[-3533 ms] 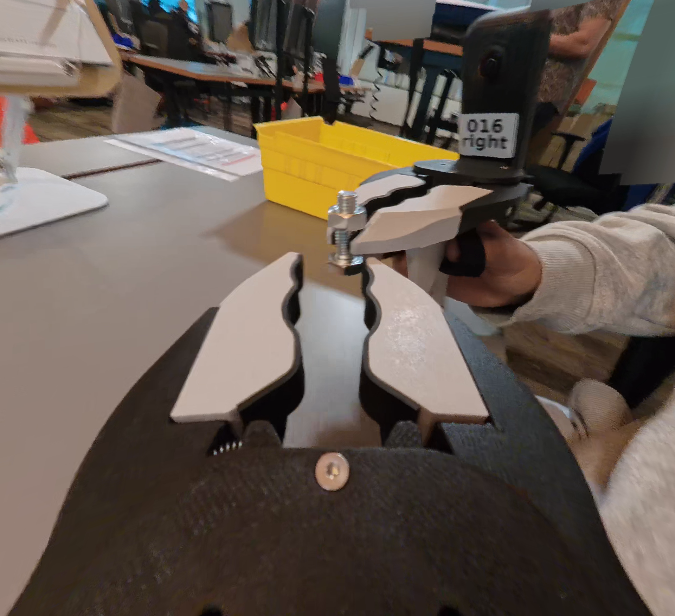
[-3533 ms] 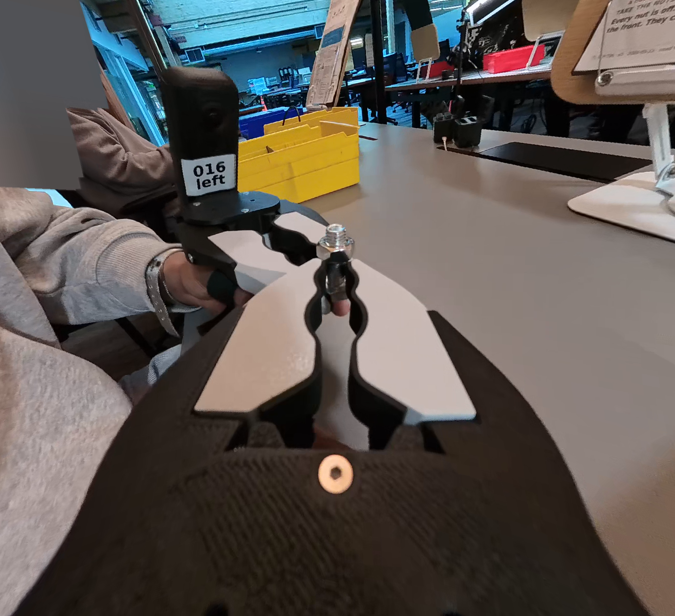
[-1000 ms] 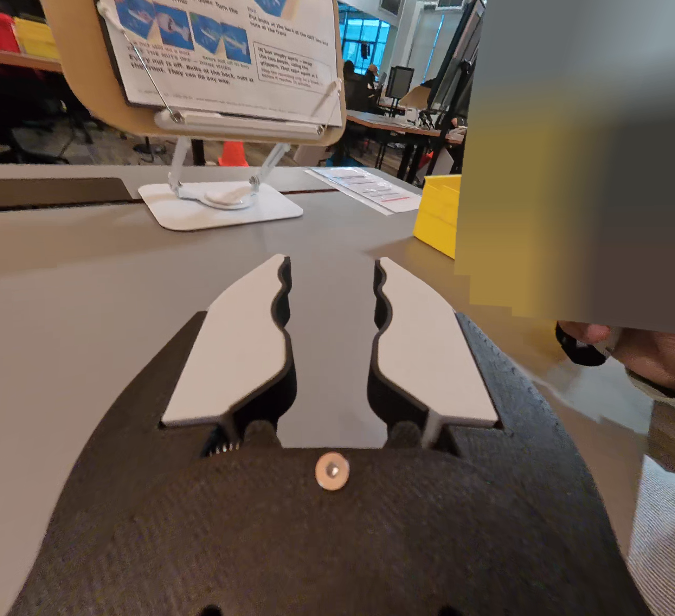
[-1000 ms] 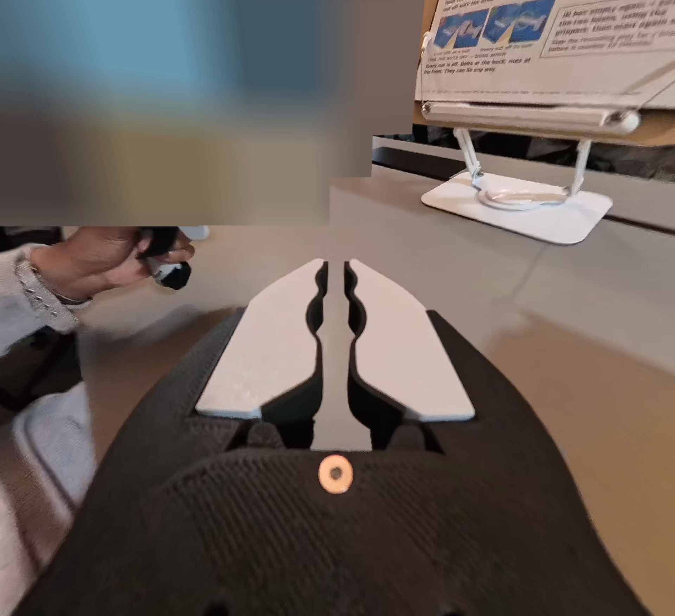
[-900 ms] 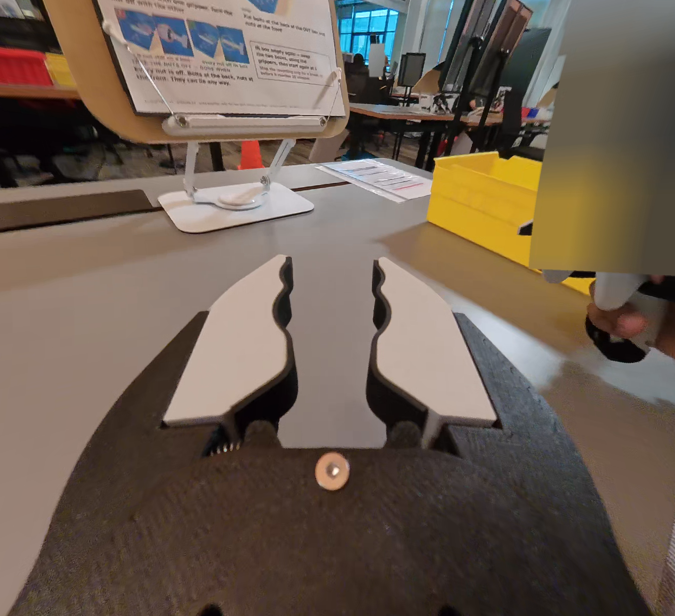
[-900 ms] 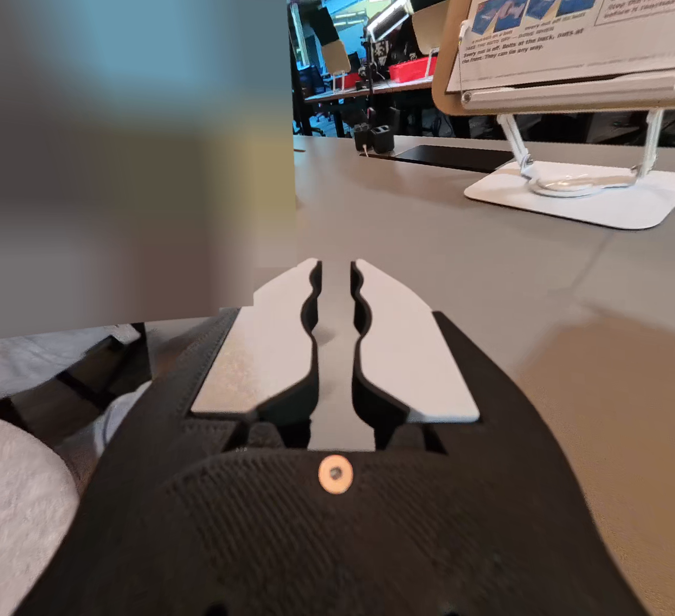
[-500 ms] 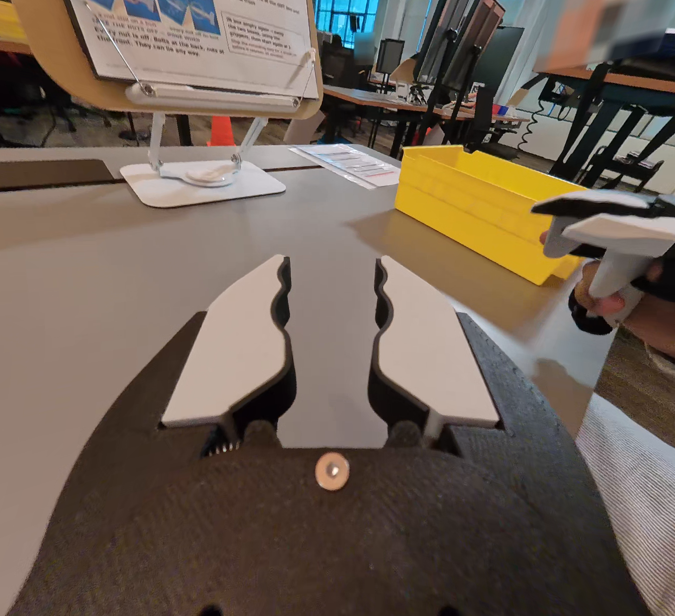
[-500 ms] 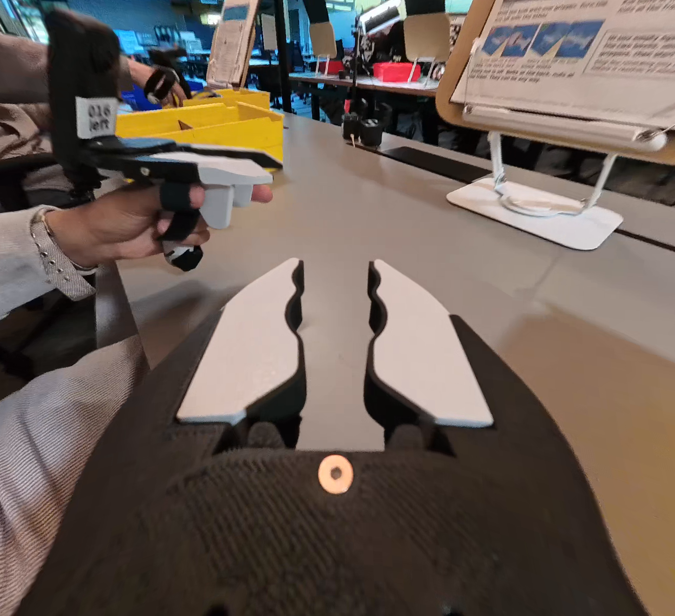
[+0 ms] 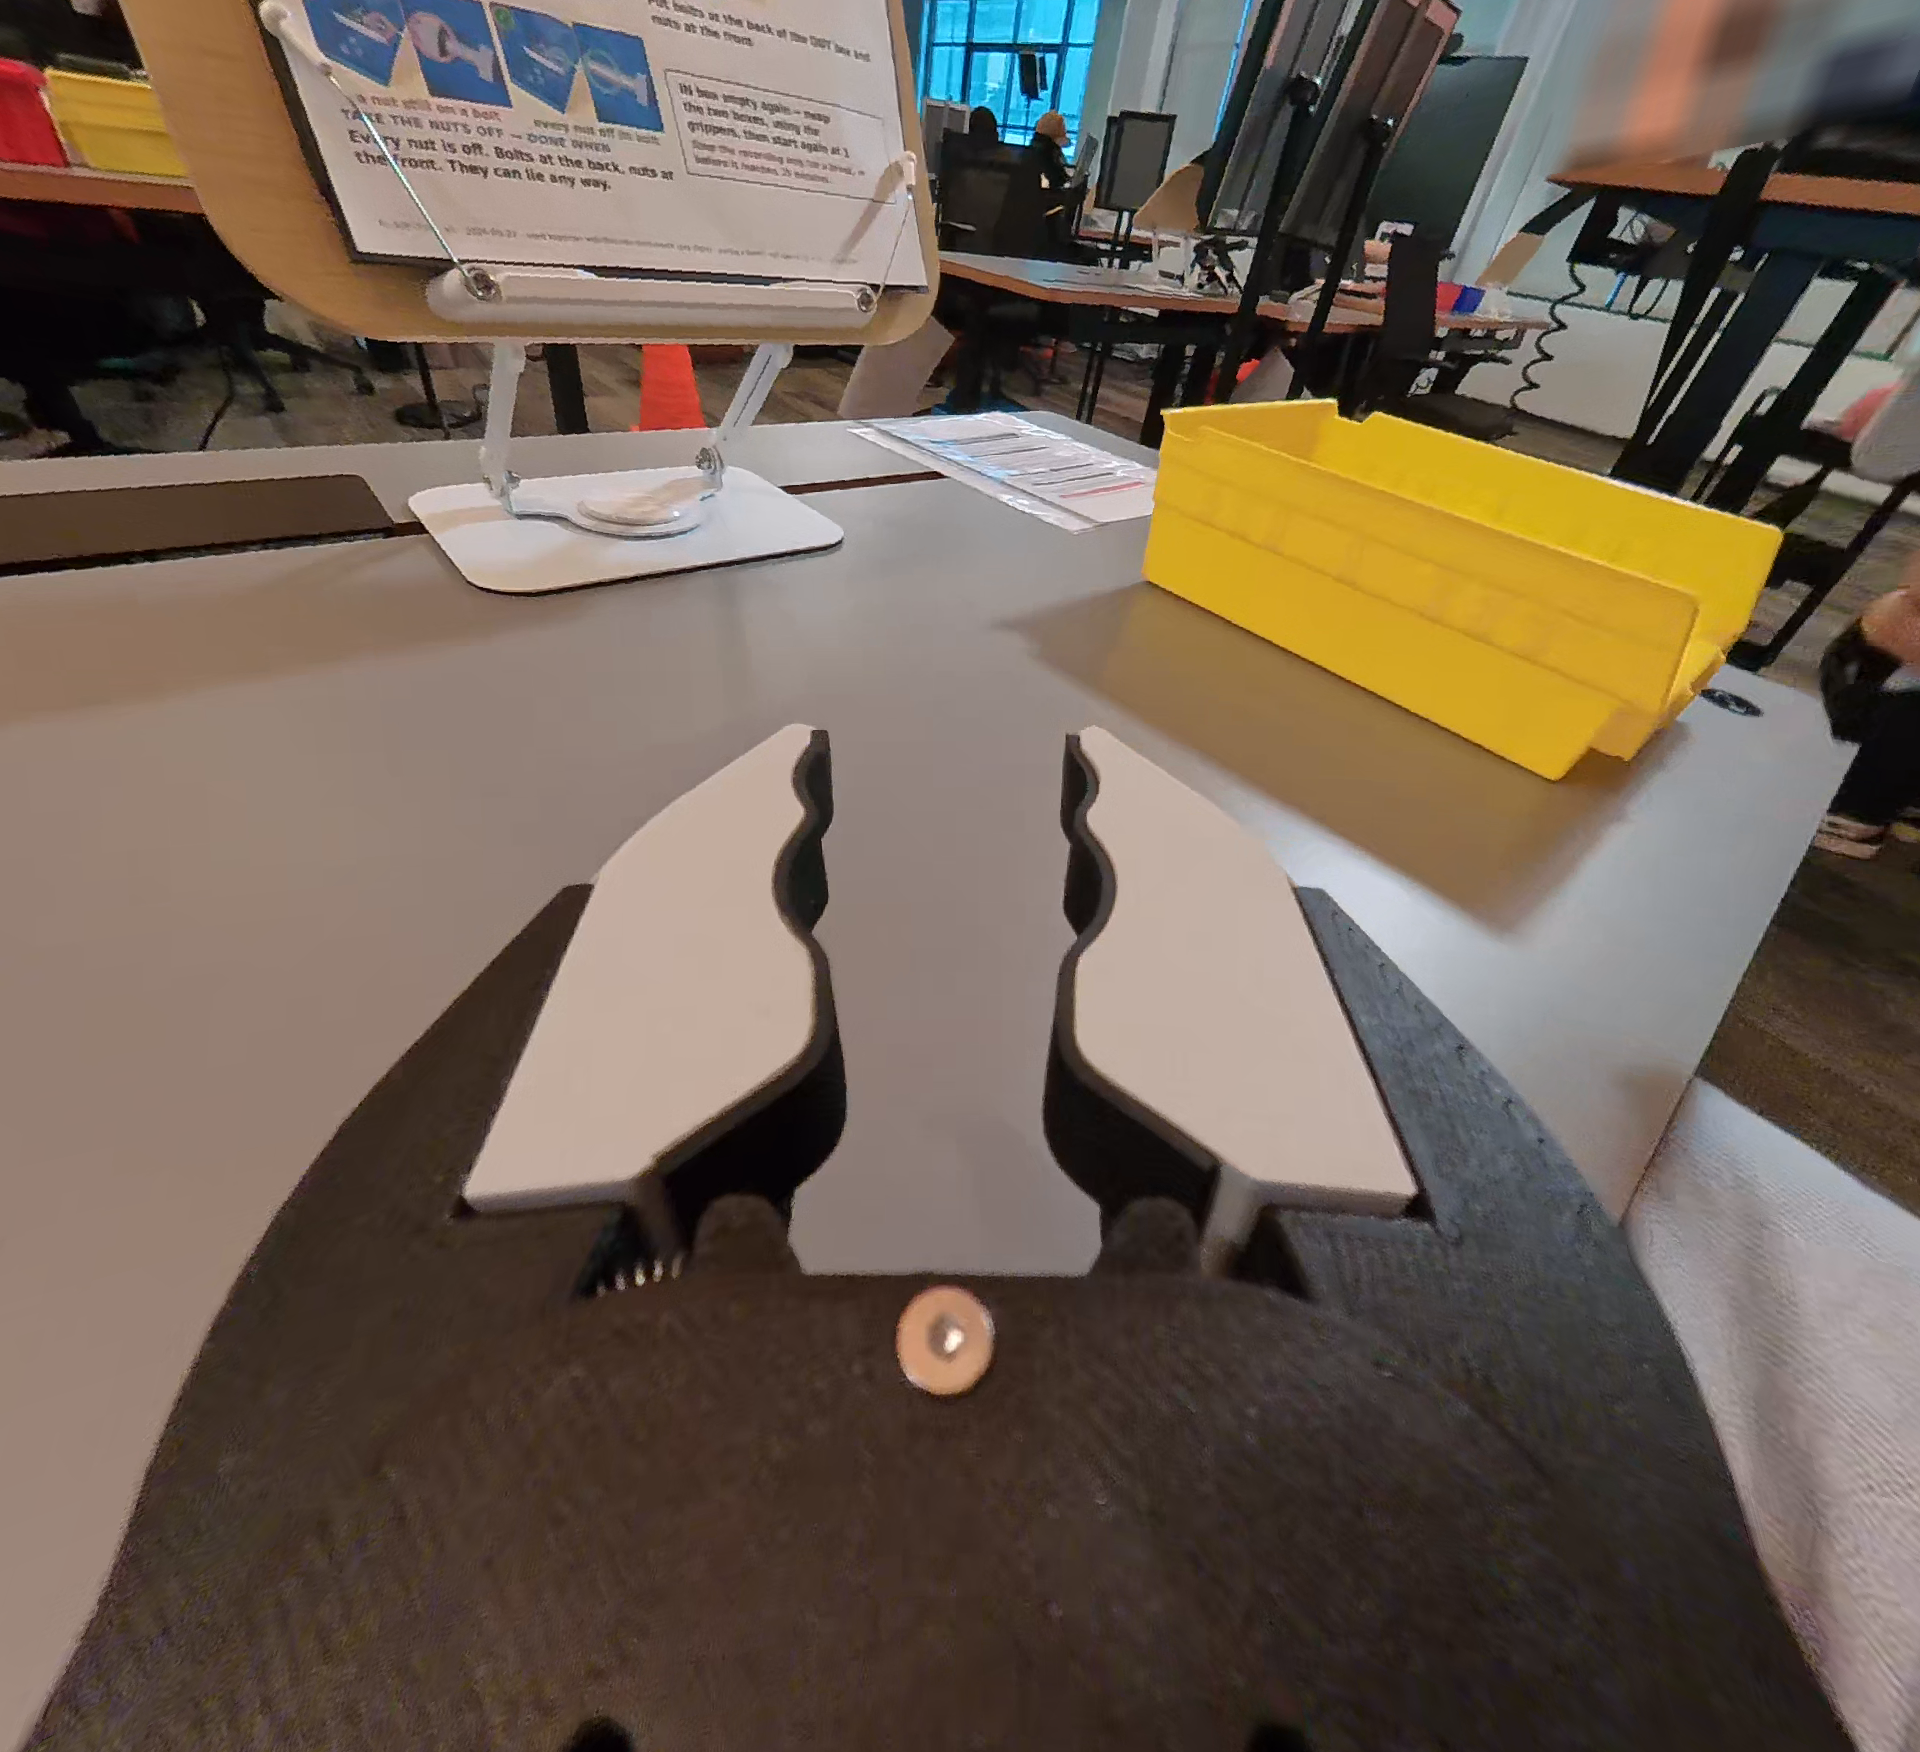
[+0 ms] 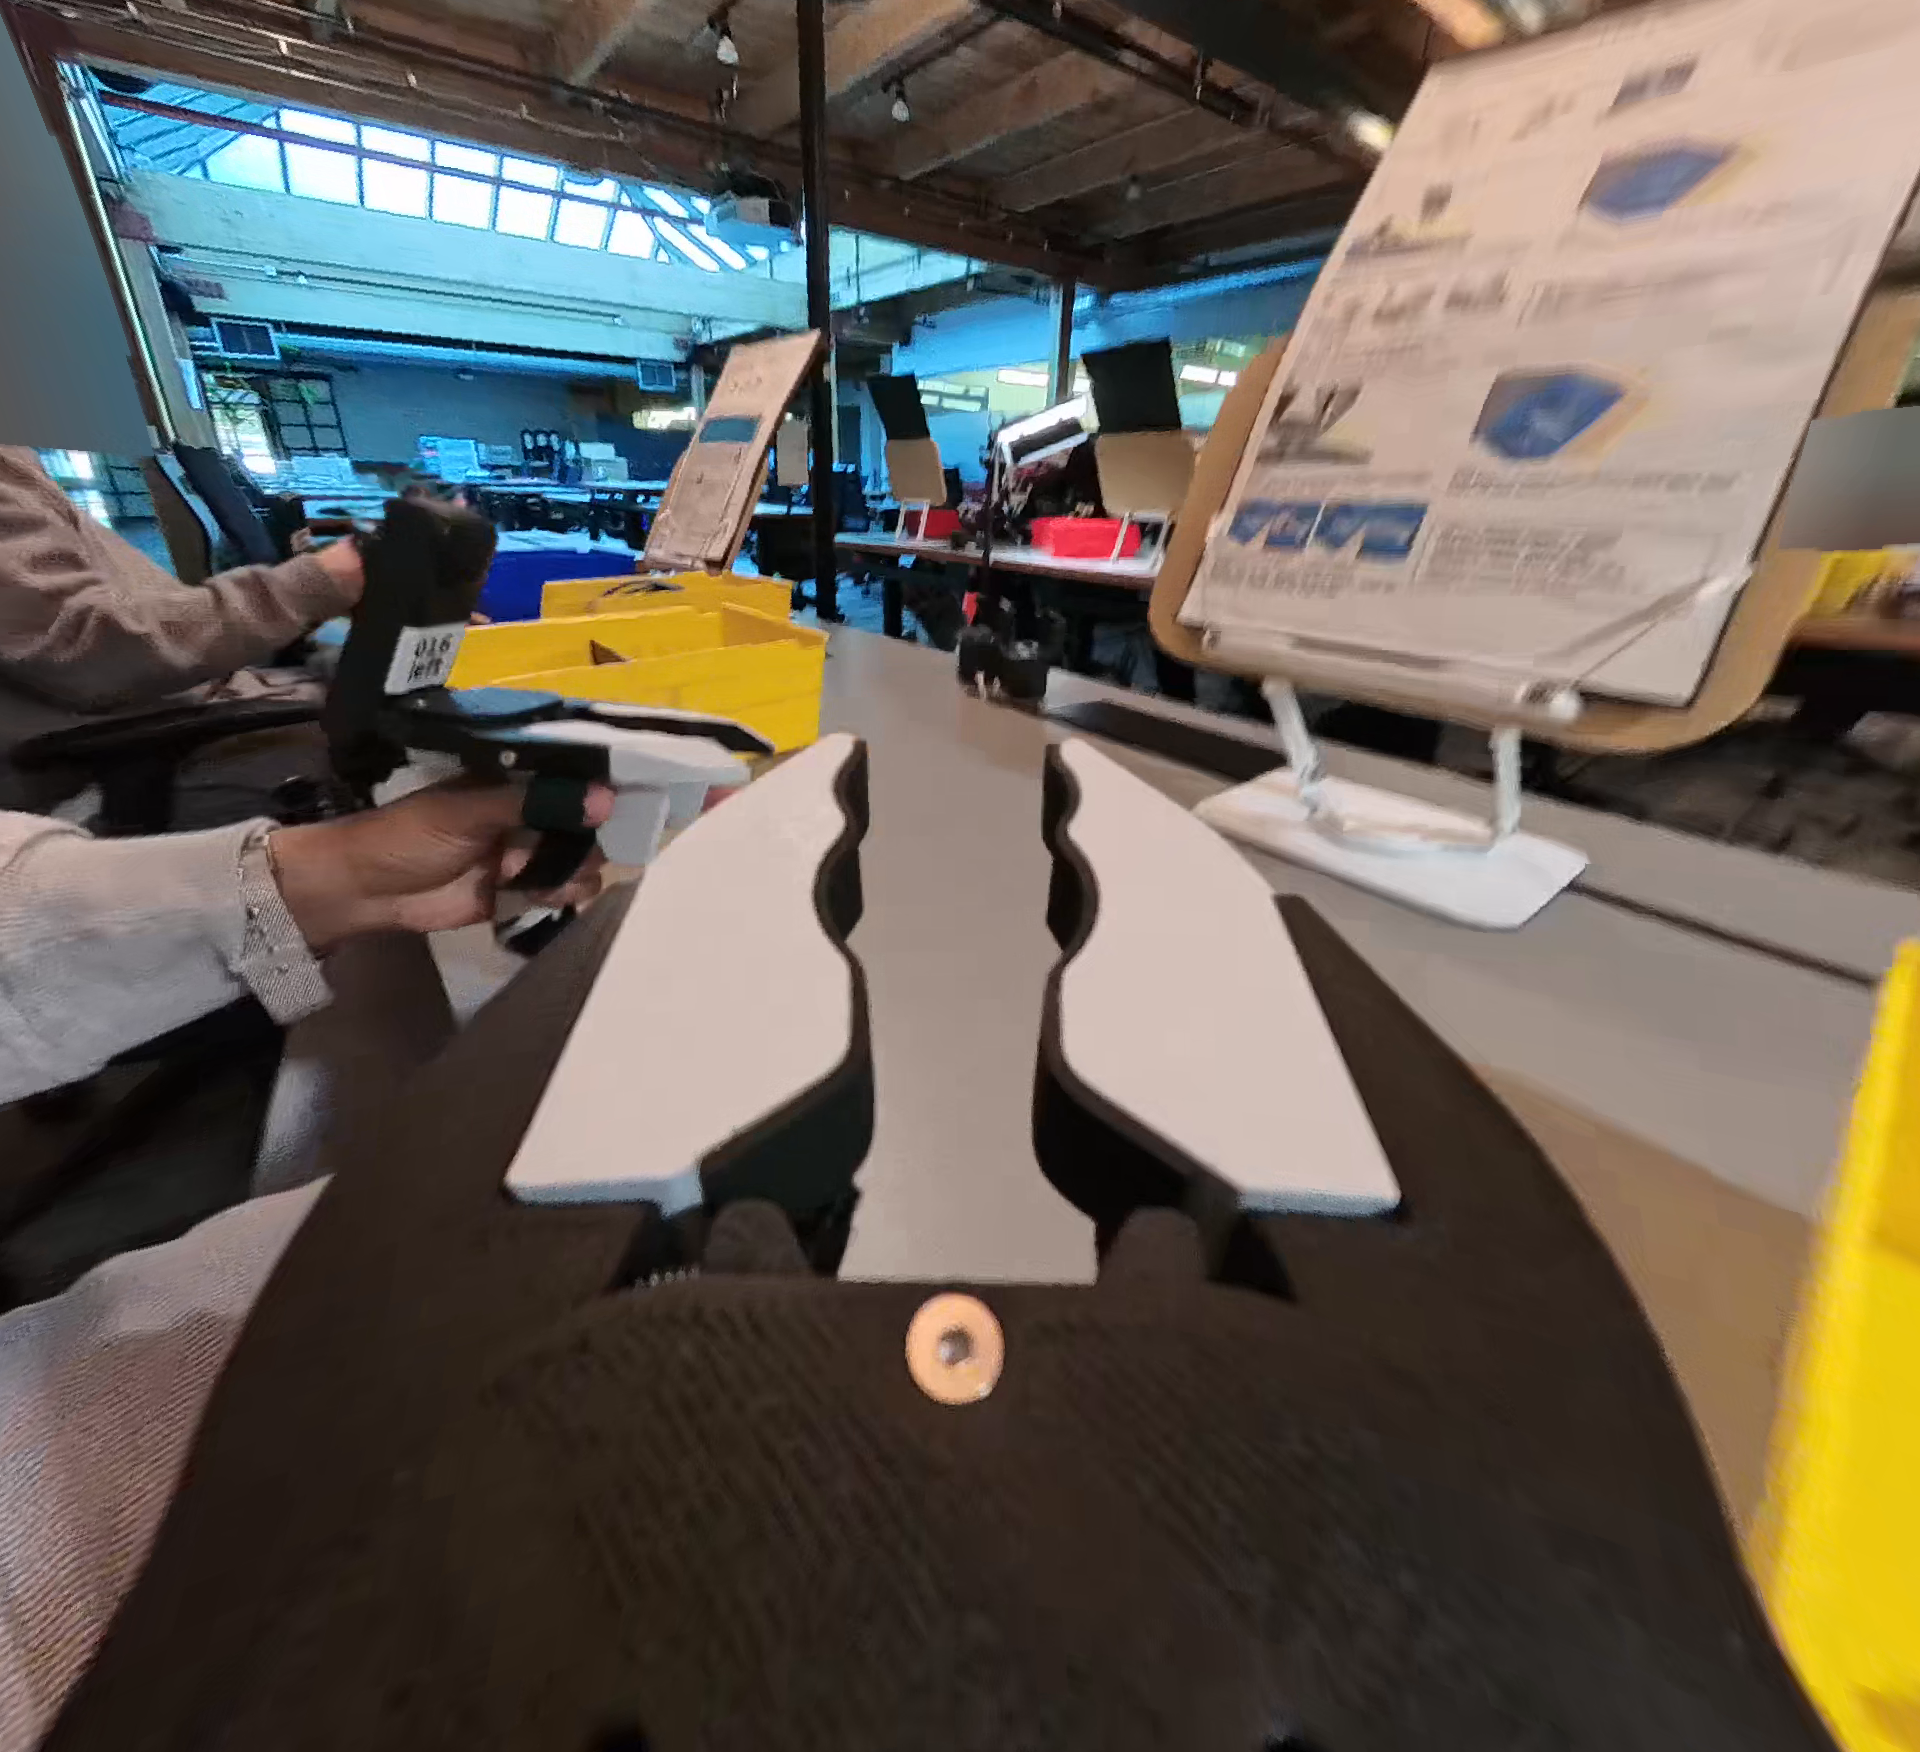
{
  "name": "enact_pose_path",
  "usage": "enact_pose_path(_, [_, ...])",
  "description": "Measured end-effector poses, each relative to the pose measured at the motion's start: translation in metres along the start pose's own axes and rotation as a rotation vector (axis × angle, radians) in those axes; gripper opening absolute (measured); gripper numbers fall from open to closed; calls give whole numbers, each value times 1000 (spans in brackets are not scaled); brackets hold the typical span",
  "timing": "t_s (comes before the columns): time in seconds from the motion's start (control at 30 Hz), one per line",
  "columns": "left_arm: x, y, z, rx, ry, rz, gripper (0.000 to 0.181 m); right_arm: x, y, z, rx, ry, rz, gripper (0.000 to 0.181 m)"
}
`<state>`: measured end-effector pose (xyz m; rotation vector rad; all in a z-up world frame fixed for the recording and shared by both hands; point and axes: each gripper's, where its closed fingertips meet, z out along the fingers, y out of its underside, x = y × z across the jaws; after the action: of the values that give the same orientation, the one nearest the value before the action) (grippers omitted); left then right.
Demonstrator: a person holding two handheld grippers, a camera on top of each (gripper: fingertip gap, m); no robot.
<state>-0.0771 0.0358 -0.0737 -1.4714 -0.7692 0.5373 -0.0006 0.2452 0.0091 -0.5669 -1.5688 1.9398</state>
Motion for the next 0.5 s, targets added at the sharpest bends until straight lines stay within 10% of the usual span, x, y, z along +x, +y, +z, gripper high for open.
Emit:
enact_pose_path(0.17, [-10, 1, 0, 14, 11, -62, 43, 66, -50, -52, 83, 225, -168, 33])
enact_pose_path(0.5, [-26, 2, -18, 0, -41, -66, 42, 238, -11, -234, -13, 860, 4, 47])
